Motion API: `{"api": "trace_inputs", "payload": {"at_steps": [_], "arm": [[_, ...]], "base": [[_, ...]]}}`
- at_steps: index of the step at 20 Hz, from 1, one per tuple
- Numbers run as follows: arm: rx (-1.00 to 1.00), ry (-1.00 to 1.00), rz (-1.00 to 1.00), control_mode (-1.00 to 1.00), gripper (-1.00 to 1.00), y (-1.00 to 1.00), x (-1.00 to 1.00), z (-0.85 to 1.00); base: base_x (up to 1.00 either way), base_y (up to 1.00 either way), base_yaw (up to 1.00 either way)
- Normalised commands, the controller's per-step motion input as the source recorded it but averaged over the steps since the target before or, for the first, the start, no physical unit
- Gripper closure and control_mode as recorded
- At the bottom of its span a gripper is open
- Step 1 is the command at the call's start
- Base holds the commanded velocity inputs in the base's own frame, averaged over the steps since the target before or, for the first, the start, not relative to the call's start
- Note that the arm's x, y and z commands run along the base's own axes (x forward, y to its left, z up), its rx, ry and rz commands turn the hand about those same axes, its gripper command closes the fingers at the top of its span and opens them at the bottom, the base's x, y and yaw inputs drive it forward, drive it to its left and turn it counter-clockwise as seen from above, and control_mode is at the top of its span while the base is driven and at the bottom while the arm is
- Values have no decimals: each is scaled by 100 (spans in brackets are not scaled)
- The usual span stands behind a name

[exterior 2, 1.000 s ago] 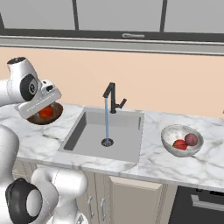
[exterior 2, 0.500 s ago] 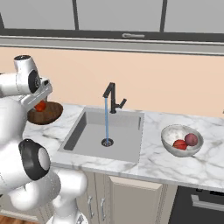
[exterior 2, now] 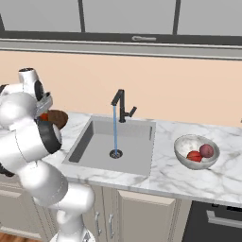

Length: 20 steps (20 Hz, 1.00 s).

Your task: Pick the onions from the sink and place them in one bowl. Place the tomato in the other bowl. Then turn off the sink faucet.

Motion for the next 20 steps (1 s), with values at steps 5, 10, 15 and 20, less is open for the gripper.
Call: {"api": "trace_inputs", "payload": {"at_steps": [5, 10, 15, 20], "arm": [[0, 18, 1, -100, 100, 15, 54, -23], [-2, 20, 0, -100, 100, 24, 53, -35], [-4, 6, -3, -100, 100, 35, 33, -38], [-4, 0, -19, -100, 100, 18, 22, -22]], "base": [[0, 0, 0], [0, 0, 0], [0, 0, 0], [0, 0, 0]]}}
